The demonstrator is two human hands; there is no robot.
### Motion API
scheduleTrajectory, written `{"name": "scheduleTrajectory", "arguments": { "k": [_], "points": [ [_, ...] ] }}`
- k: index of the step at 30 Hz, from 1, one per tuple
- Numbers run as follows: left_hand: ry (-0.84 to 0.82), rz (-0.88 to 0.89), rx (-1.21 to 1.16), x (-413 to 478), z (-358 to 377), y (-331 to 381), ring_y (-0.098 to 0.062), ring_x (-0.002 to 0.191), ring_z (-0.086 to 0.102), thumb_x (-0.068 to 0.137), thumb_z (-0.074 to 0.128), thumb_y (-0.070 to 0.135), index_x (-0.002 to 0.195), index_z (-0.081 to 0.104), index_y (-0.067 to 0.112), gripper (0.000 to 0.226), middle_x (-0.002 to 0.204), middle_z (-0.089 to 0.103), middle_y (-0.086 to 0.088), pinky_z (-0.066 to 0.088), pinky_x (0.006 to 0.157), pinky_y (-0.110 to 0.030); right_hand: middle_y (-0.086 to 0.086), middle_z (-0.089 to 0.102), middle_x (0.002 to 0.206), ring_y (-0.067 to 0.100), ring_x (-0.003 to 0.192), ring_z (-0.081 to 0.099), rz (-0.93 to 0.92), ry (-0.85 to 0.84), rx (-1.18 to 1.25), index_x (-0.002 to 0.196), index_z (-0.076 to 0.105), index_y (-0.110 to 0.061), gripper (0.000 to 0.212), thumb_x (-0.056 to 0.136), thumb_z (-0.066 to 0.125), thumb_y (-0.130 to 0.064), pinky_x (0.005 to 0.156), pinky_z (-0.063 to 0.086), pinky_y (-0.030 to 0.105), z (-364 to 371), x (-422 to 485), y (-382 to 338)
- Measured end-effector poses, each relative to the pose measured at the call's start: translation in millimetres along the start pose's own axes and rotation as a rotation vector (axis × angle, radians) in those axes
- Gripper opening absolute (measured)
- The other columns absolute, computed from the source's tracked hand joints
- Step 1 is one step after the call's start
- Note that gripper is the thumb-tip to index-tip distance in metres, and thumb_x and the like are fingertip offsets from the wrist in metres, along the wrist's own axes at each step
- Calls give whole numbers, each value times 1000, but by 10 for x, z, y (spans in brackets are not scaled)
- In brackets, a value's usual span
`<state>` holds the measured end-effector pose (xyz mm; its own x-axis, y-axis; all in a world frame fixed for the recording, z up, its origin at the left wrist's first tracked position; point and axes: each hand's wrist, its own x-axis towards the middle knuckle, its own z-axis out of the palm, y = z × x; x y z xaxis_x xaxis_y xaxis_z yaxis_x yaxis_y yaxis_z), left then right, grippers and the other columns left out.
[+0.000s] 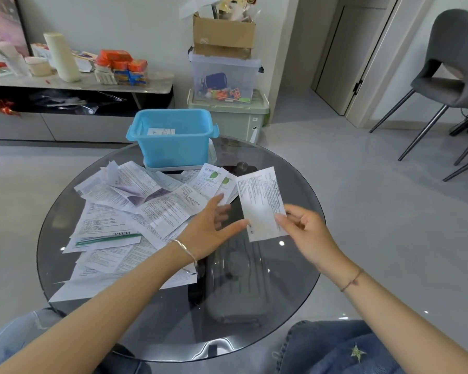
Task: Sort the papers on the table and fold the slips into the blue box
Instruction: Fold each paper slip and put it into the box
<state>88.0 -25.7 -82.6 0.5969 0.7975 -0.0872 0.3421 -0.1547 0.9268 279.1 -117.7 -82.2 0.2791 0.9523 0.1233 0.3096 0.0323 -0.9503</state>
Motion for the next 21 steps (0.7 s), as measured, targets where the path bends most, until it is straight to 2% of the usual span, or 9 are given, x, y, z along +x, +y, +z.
{"name": "scheduleTrajectory", "arguments": {
  "k": [3, 6, 8, 11, 13, 15, 17, 18, 21],
  "points": [
    [-12, -72, -213, 59, 68, 62, -10, 75, 71, 88, 66, 22, 121, 59, 12, 35, 84, 75, 3, 58, 74, -25, -1, 74, 97, 9, 83, 70, 178, -72, 260, 112, 65, -14, 22, 95, 52, -8, 63, 52, 17, 14, -20, -59],
    [32, -110, -342, 106, 111, 78, -10, 64, 70, 88, 66, 12, 91, 66, 18, 7, 71, 74, 0, 57, 61, -20, -3, 73, 95, 7, 81, 69, 182, -23, 214, 122, 61, -11, 27, 98, 47, -11, 64, 52, 17, -21, -2, -14],
    [26, -141, -373, 154, 106, 59, -11, 65, 70, 88, 66, 10, 87, 66, 18, 8, 72, 74, -1, 57, 61, -19, -11, 67, 113, 4, 95, 66, 17, 28, -42, 134, 51, -23, 37, 100, 43, -11, 78, 52, 18, -111, 10, 68],
    [-37, -201, -347, 205, 94, -1, -14, 74, 72, 89, 64, 9, 100, 68, 10, 12, 86, 75, -7, 57, 65, -19, -20, 41, 144, 0, 128, 43, -358, -74, -701, 139, 44, -35, 61, 90, 55, 0, 102, 39, 19, -240, 28, 213],
    [-74, -235, -308, 219, 105, -45, -14, 77, 71, 90, 64, 10, 109, 68, 6, 20, 91, 74, -10, 56, 65, -18, -7, 52, 139, 13, 124, 51, -579, -123, -912, 128, 60, -23, 53, 81, 67, -1, 98, 44, 27, -250, 69, 313],
    [-103, -255, -273, 227, 127, -73, -14, 72, 69, 90, 64, 10, 115, 66, 4, 25, 83, 74, -8, 56, 63, -18, -2, 68, 118, 18, 106, 65, -702, -132, -934, 111, 72, -17, 32, 80, 66, -10, 84, 54, 29, -204, 70, 348],
    [-98, -190, -101, 199, 142, -96, -11, 66, 65, 91, 62, 8, 122, 60, 6, 32, 75, 71, -2, 56, 64, -18, -1, 73, 105, 18, 91, 71, -738, -188, -945, 100, 75, -16, 28, 73, 72, -10, 68, 58, 27, -167, 58, 419],
    [-75, -89, 97, 177, 124, -113, -9, 69, 63, 91, 60, 9, 128, 56, 9, 37, 81, 69, 2, 53, 68, -15, -1, 73, 104, 18, 88, 71, -717, -232, -939, 99, 76, -17, 32, 69, 78, -8, 63, 59, 27, -149, 44, 466],
    [-117, 345, 626, 121, 52, -200, -12, 113, 53, 88, 52, 4, 140, 45, 19, 55, 128, 56, 4, 40, 99, -20, -1, 73, 106, 17, 88, 71, -678, -265, -915, 101, 75, -18, 41, 63, 86, -7, 62, 59, 28, -126, 1, 561]
  ]
}}
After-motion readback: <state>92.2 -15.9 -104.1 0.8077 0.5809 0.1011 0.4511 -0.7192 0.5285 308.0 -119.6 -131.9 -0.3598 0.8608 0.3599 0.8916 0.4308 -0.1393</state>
